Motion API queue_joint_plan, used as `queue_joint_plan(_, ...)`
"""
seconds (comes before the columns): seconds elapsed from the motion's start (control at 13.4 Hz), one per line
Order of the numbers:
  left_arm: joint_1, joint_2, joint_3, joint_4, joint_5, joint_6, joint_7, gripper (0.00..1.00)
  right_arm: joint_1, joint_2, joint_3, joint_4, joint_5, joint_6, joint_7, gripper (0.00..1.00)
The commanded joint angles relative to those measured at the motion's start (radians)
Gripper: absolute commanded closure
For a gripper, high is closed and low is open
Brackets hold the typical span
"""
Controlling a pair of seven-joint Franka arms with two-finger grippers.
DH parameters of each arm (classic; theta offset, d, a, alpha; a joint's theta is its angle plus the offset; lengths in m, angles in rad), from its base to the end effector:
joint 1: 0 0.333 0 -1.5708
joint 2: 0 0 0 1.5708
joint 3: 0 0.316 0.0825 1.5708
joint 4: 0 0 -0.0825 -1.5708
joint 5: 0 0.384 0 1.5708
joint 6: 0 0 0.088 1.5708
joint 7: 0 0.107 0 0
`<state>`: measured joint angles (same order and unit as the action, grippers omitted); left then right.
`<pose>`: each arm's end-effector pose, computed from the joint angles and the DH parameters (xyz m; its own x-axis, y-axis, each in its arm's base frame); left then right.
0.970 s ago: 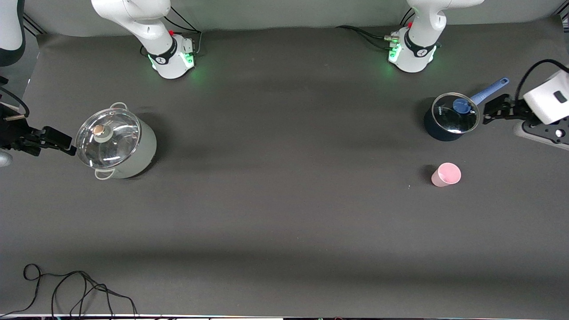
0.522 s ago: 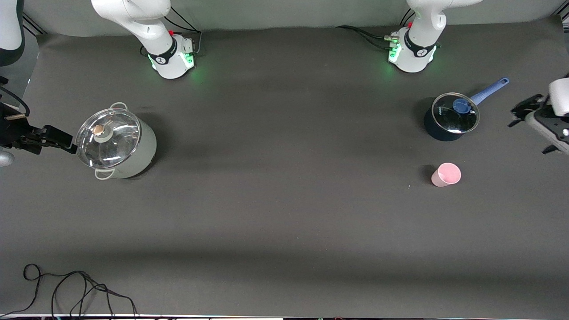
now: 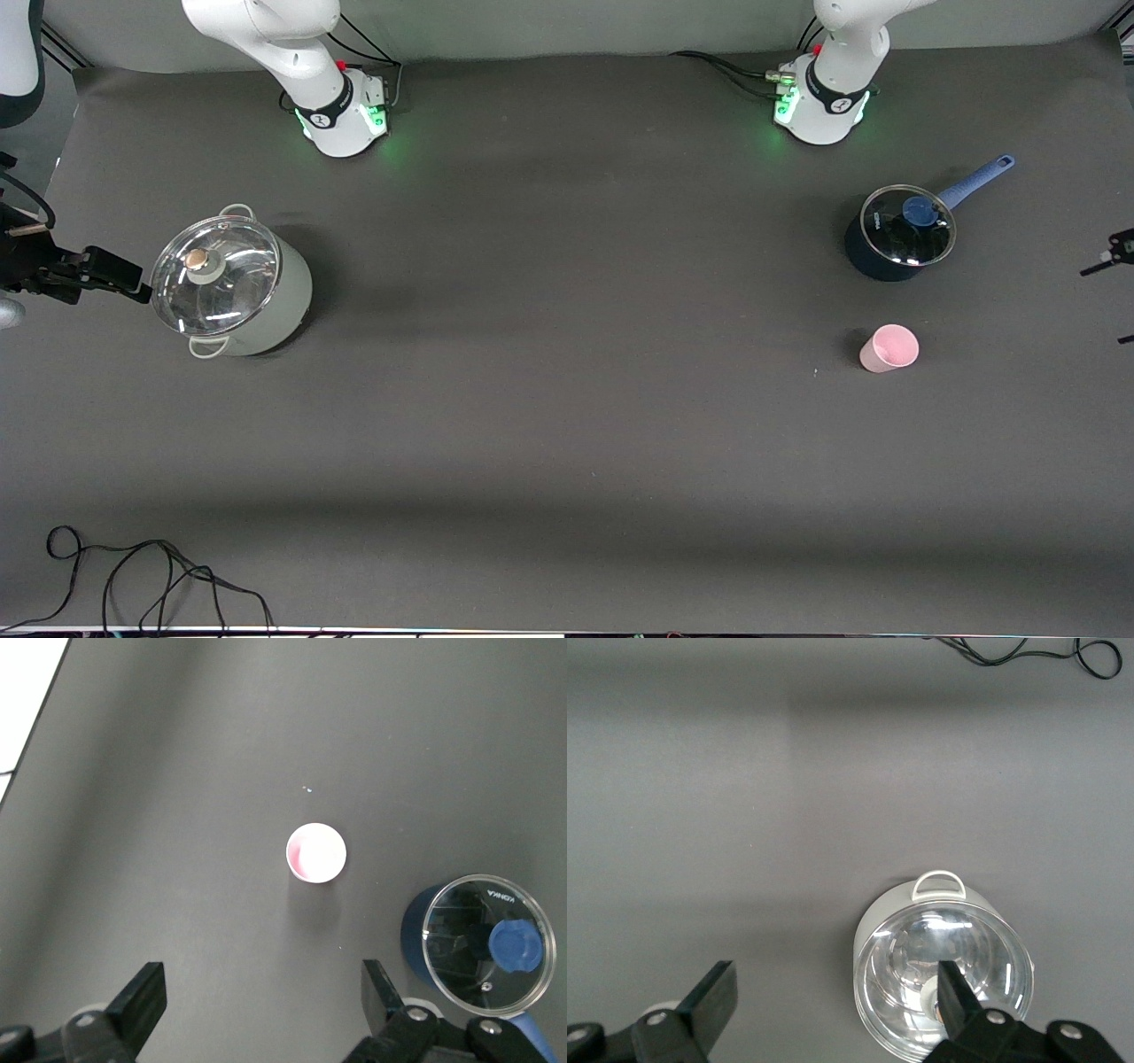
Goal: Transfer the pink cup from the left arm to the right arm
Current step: 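Lower the left gripper around the pink cup and close it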
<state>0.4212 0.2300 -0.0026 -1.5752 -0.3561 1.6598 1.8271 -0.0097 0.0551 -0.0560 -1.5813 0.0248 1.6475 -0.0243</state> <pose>0.5786 0.2199 0.5004 0.2144 -0.9053 0.3667 -0.9765 -0.2072 0.0593 0.5765 -0.0346 0.5952 0.9990 -0.0432 0.0117 -0.0429 -0.9988 -0.0214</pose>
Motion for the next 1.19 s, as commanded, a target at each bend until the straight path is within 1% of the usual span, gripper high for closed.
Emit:
queue_joint_plan(0.0, 0.095, 0.151, -0.011, 0.121, -0.119, -0.092, 0.189, 0.02, -0.001, -0.001, 0.005, 0.014, -0.019, -0.017, 0.006, 0.0)
queue_joint_plan(0.07, 0.125, 0.205, -0.011, 0.151, -0.168, -0.121, 0.246, 0.02, -0.001, -0.003, 0.007, 0.012, -0.019, -0.017, 0.006, 0.0)
queue_joint_plan(0.22, 0.184, 0.317, -0.019, 0.208, -0.222, -0.188, 0.326, 0.02, -0.001, -0.003, 0.007, 0.012, -0.019, -0.017, 0.006, 0.0)
queue_joint_plan(0.37, 0.223, 0.429, -0.019, 0.254, -0.314, -0.254, 0.424, 0.02, -0.001, -0.003, 0.007, 0.014, -0.017, -0.017, 0.007, 0.0)
queue_joint_plan(0.52, 0.25, 0.517, -0.019, 0.259, -0.389, -0.297, 0.504, 0.02, -0.003, -0.003, 0.005, 0.012, -0.016, -0.017, 0.007, 0.0)
queue_joint_plan(0.82, 0.271, 0.705, -0.02, 0.259, -0.524, -0.299, 0.667, 0.02, -0.003, -0.003, 0.005, 0.012, -0.009, -0.017, 0.007, 0.0)
queue_joint_plan(0.97, 0.272, 0.768, -0.02, 0.256, -0.56, -0.299, 0.713, 0.02, -0.004, -0.001, 0.004, 0.012, -0.008, -0.017, 0.007, 0.0)
queue_joint_plan(1.12, 0.271, 0.801, -0.023, 0.248, -0.581, -0.302, 0.732, 0.02, -0.003, -0.001, 0.004, 0.012, -0.008, -0.017, 0.007, 0.0)
